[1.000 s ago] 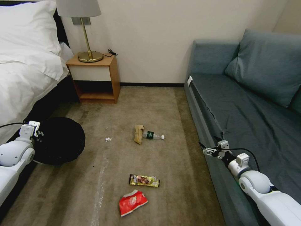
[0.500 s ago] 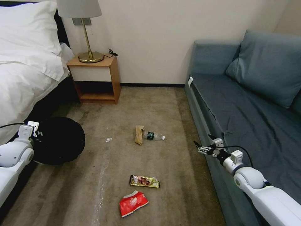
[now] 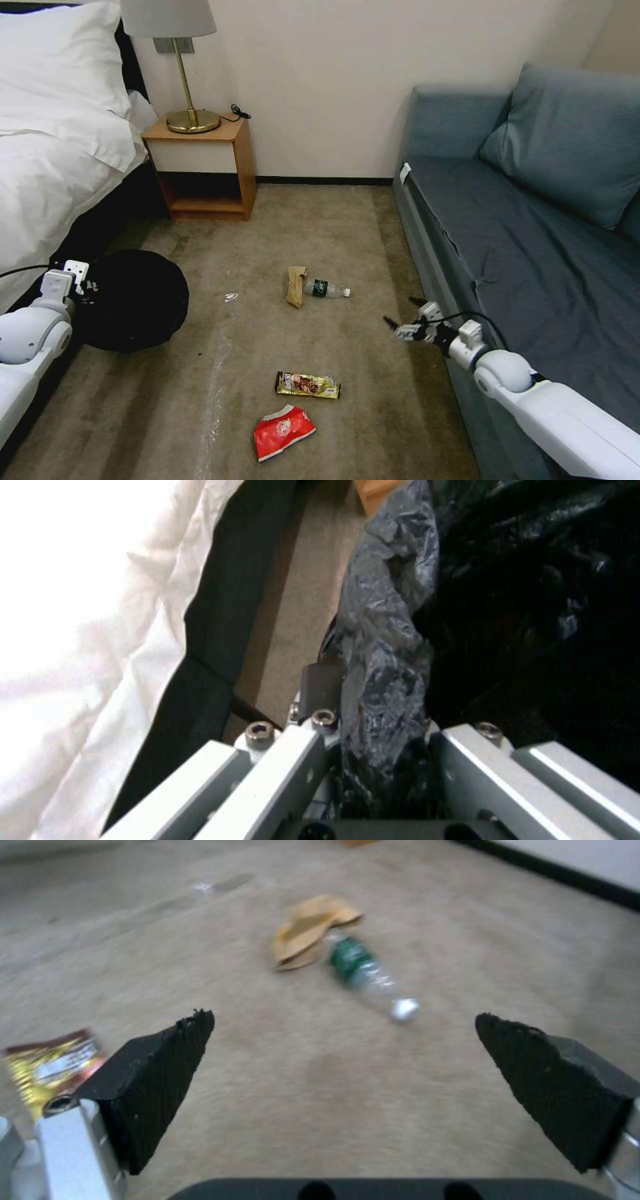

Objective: Pick up the trash bin, then pick up the garbage on the floor and place it into the trash bin.

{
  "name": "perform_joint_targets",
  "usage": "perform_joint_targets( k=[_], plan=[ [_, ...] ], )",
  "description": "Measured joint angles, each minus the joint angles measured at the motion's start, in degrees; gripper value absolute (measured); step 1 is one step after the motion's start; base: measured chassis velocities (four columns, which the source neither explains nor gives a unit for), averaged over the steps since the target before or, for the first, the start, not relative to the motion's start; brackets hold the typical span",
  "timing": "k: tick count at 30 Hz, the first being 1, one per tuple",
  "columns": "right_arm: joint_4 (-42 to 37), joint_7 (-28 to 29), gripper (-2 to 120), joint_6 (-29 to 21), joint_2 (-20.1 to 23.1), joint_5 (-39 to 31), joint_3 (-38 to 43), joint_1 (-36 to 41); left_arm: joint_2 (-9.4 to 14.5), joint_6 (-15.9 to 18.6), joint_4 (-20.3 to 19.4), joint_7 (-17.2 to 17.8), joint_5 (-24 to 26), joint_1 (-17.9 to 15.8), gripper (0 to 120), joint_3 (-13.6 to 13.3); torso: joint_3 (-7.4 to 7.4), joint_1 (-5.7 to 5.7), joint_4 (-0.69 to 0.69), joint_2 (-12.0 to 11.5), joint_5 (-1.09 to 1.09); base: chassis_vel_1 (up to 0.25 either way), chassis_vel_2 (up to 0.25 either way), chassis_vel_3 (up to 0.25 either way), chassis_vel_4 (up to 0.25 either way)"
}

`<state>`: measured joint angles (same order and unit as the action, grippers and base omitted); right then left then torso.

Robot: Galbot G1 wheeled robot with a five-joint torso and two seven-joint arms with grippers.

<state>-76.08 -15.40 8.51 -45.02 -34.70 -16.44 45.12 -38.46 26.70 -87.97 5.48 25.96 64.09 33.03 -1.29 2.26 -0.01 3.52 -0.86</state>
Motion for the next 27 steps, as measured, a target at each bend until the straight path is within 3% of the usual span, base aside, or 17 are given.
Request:
perform_joint_targets(
  k=[5,8,15,27],
  plan=[
    [2.9,-2.4,100,0.2,-1.3,0.0,-4.6,-2.6,-0.2,-1.8,0.1,-1.5,-0.9,1.1,1,0.4,0.0,0.01,0.02,0.0,-0.03,0.0,0.0,0.0,0.0],
    [6.9,-6.2,100,0.6,-3.4,0.2,-8.6,-4.3,-0.3,-1.9,-1.6,-2.3,-1.0,2.4,1,0.6,-0.01,0.01,-0.04,0.0,-0.03,0.0,0.0,0.0,0.0],
    [9.2,-6.7,100,1.0,-5.8,0.9,-10.9,-4.3,0.6,-1.8,-4.6,-2.7,-0.5,4.1,1,1.4,0.0,0.0,0.0,0.0,-0.02,0.0,0.0,0.0,0.0],
    [17.5,-7.0,100,3.0,-15.1,2.3,-18.2,-6.0,1.2,-1.8,-7.4,-3.6,-0.4,6.5,1,3.4,0.0,0.01,-0.03,0.0,-0.02,0.0,0.0,0.0,0.0]
  ],
)
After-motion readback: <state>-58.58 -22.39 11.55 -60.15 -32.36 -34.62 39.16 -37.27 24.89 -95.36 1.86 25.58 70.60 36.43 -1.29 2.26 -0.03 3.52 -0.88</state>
